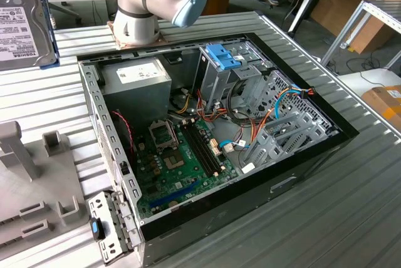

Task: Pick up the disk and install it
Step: 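Pick up the disk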

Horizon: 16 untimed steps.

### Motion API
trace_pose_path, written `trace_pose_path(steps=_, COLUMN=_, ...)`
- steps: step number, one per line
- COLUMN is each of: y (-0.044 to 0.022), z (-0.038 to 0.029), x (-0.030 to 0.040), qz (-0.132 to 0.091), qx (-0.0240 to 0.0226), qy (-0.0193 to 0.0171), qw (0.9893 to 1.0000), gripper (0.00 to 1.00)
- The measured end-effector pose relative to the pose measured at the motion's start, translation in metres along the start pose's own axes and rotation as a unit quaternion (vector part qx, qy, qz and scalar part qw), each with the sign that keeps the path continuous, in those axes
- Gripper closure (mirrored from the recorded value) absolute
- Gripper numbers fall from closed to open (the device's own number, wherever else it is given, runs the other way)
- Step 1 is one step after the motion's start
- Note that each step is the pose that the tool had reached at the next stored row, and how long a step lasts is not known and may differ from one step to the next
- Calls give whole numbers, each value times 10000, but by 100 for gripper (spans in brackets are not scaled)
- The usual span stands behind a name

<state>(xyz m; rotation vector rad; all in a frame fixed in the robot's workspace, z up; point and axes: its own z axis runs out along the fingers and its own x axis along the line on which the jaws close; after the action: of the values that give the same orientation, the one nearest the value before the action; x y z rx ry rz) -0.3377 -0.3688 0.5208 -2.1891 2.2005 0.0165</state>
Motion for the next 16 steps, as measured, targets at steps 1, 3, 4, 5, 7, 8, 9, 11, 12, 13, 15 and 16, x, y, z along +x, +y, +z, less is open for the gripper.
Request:
trace_pose_path(steps=1, y=-25, z=0, x=-1, qz=0, qx=0, qy=0, qw=10000, gripper=64)
trace_pose_path(steps=3, y=-75, z=1, x=-5, qz=0, qx=0, qy=0, qw=10000, gripper=64)
trace_pose_path(steps=4, y=-143, z=3, x=-9, qz=0, qx=0, qy=0, qw=10000, gripper=64)
trace_pose_path(steps=5, y=-165, z=3, x=-10, qz=0, qx=0, qy=0, qw=10000, gripper=64)
trace_pose_path(steps=7, y=-213, z=4, x=-14, qz=0, qx=0, qy=0, qw=10000, gripper=64)
trace_pose_path(steps=8, y=-246, z=5, x=-17, qz=0, qx=0, qy=0, qw=10000, gripper=64)
trace_pose_path(steps=9, y=-270, z=5, x=-18, qz=0, qx=0, qy=0, qw=10000, gripper=64)
trace_pose_path(steps=11, y=-311, z=7, x=-21, qz=0, qx=0, qy=0, qw=10000, gripper=64)
trace_pose_path(steps=12, y=-328, z=7, x=-23, qz=0, qx=0, qy=0, qw=10000, gripper=64)
trace_pose_path(steps=13, y=-368, z=8, x=-25, qz=0, qx=0, qy=0, qw=10000, gripper=64)
trace_pose_path(steps=15, y=-443, z=10, x=-29, qz=0, qx=0, qy=0, qw=10000, gripper=64)
trace_pose_path(steps=16, y=-466, z=10, x=-31, qz=0, qx=0, qy=0, qw=10000, gripper=64)
